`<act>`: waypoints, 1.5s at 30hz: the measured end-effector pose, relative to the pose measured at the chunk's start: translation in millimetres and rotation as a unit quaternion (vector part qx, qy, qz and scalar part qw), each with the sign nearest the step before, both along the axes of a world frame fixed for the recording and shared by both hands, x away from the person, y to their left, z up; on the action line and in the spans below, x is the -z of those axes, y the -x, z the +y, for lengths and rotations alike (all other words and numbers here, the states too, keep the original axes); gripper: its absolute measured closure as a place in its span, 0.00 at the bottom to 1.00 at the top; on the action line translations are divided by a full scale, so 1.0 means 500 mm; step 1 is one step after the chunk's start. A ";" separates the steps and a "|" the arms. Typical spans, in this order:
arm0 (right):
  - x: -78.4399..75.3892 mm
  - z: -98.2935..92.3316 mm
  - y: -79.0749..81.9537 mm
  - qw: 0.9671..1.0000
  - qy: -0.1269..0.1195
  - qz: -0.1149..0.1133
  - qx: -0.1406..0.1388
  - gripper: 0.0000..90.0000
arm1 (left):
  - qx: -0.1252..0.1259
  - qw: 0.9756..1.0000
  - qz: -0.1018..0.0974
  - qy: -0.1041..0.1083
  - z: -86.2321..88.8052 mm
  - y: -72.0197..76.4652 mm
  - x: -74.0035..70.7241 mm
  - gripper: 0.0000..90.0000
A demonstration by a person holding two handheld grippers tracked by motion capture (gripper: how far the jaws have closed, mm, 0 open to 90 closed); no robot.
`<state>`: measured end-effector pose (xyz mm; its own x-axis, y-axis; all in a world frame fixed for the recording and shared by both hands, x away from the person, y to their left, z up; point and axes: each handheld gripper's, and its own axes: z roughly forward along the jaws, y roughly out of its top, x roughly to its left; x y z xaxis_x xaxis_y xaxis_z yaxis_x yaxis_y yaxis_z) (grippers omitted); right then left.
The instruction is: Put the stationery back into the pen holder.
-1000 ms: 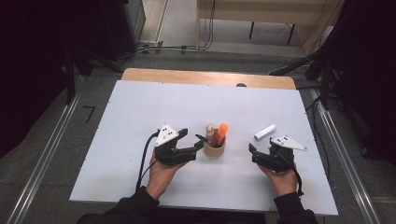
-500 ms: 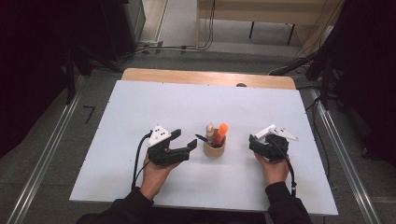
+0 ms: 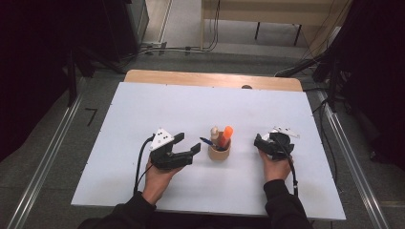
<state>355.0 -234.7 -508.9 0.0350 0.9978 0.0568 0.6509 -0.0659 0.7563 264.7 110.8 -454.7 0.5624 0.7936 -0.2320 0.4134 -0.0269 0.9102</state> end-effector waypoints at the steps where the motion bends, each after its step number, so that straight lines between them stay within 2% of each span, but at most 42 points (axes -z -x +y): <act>1: 0.000 0.000 -0.003 1.000 -0.001 0.003 0.006 0.16 | 0.000 1.000 0.000 -0.001 -0.001 0.000 0.001 0.29; 8: 0.001 0.005 -0.015 0.999 0.003 0.014 0.031 0.17 | 0.001 1.000 0.003 0.000 -0.003 -0.002 0.003 0.29; 14: 0.002 0.011 -0.017 0.999 0.018 0.015 0.043 0.22 | 0.002 1.000 0.005 -0.001 -0.005 -0.002 0.005 0.29; 20: 0.001 0.006 -0.011 0.998 0.008 0.007 0.057 0.38 | 0.002 1.000 0.006 0.000 -0.003 -0.001 0.004 0.29; 25: 0.000 0.001 -0.004 0.998 0.012 0.003 0.057 0.54 | -0.001 1.000 0.007 0.003 -0.001 0.000 0.005 0.29; 31: -0.001 -0.006 0.001 0.999 0.019 0.003 0.034 0.75 | -0.002 1.000 0.012 0.007 0.002 0.000 0.006 0.29; 35: -0.001 -0.017 0.003 1.000 0.014 0.002 0.012 0.76 | 0.000 1.000 0.011 0.008 0.000 0.001 0.005 0.29; 39: -0.001 -0.031 0.005 1.000 0.010 0.002 -0.022 0.77 | -0.001 1.000 0.012 0.011 0.001 0.000 0.005 0.29; 45: -0.004 -0.049 0.025 0.997 0.005 0.007 -0.078 0.77 | -0.004 1.000 0.011 0.014 0.002 -0.001 0.005 0.29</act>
<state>342.6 -259.0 -507.0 -0.1194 0.9917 0.0477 0.6625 0.0438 0.7477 265.1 111.8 -457.2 0.5514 0.7907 -0.2659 0.4335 0.0008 0.9012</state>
